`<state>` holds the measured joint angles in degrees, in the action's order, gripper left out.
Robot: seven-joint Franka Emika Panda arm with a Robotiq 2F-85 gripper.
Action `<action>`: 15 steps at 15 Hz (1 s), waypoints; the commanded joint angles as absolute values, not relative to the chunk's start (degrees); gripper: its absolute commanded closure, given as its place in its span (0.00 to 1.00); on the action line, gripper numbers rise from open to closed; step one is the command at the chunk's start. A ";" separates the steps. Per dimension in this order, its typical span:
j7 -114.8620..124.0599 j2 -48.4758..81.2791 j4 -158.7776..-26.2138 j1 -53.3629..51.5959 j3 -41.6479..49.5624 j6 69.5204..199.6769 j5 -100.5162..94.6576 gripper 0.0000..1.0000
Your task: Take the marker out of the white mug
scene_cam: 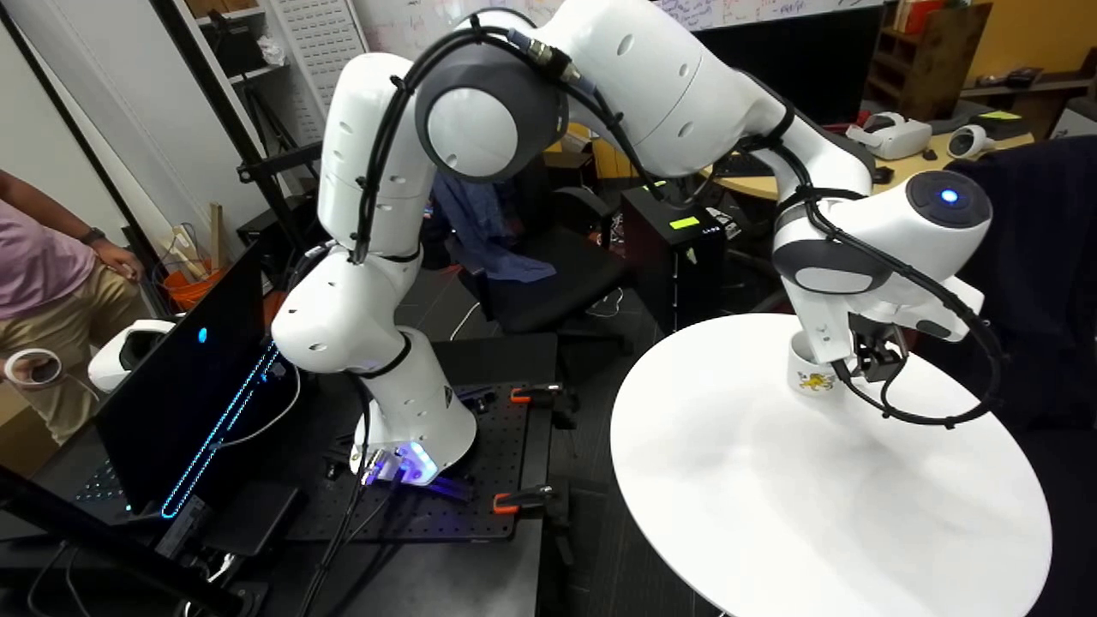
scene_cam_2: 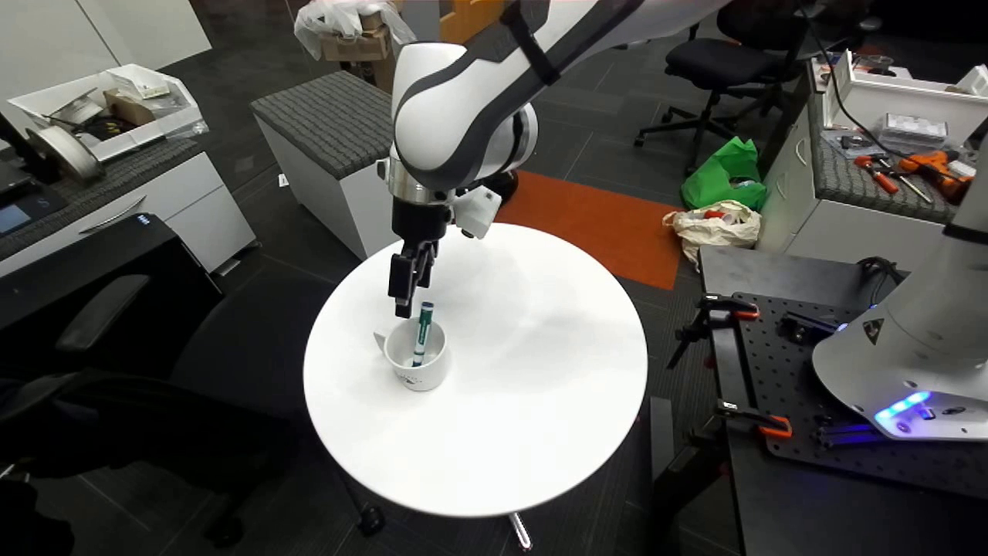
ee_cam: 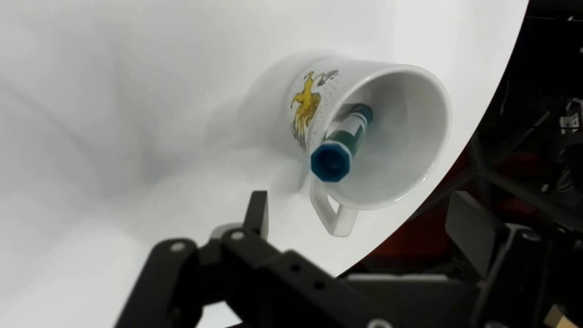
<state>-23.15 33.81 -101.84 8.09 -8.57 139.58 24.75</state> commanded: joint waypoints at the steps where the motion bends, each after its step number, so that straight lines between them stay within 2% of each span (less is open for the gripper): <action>1: -22.23 35.17 -100.41 9.35 -10.18 139.47 26.27 0.00; 13: -21.92 37.93 -98.91 9.88 -11.44 138.87 27.06 0.00; 14: -21.89 38.14 -98.72 9.88 -11.52 138.87 27.04 0.06; 15: -21.85 38.32 -98.57 9.88 -11.58 138.86 27.00 0.26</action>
